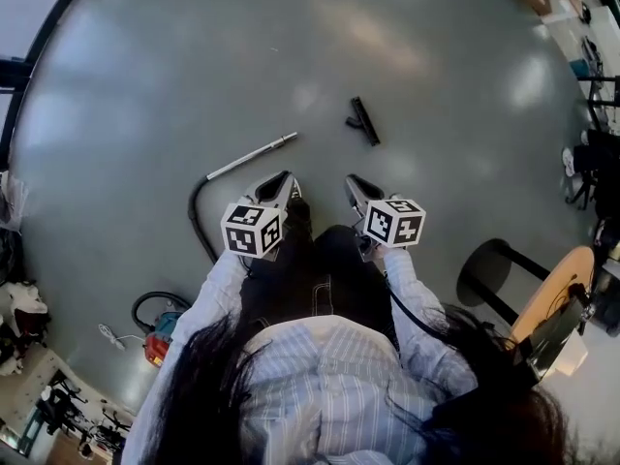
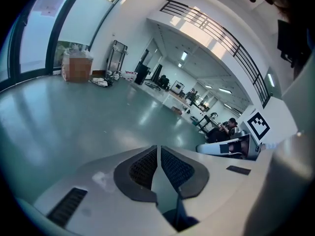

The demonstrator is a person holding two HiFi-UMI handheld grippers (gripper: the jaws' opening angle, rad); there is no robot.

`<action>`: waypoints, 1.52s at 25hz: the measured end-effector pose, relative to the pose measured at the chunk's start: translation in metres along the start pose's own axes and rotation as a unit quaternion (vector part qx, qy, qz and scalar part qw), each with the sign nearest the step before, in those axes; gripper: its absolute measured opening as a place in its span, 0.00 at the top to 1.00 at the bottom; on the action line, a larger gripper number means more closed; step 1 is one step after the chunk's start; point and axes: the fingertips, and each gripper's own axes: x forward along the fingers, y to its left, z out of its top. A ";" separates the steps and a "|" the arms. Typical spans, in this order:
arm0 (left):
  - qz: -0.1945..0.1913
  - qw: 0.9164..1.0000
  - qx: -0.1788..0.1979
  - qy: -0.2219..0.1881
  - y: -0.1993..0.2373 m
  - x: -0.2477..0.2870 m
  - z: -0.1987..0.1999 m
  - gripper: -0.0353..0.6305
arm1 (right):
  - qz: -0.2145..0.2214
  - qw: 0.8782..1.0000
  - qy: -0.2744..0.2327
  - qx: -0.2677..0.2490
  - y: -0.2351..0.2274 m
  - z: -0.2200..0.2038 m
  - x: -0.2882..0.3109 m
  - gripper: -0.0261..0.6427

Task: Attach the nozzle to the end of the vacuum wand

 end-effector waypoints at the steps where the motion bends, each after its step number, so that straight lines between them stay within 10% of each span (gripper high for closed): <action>1: -0.002 1.000 0.003 0.007 0.008 0.010 -0.002 0.94 | -0.006 1.000 0.005 -0.002 -0.009 -0.001 0.007 0.91; 16: 0.061 0.995 0.004 0.074 0.172 0.136 -0.124 0.79 | -0.058 0.997 0.043 0.002 -0.157 -0.063 0.151 0.91; 38: 0.114 0.972 0.169 0.121 0.418 0.358 -0.350 0.68 | -0.056 0.994 -0.008 -0.095 -0.409 -0.189 0.420 0.81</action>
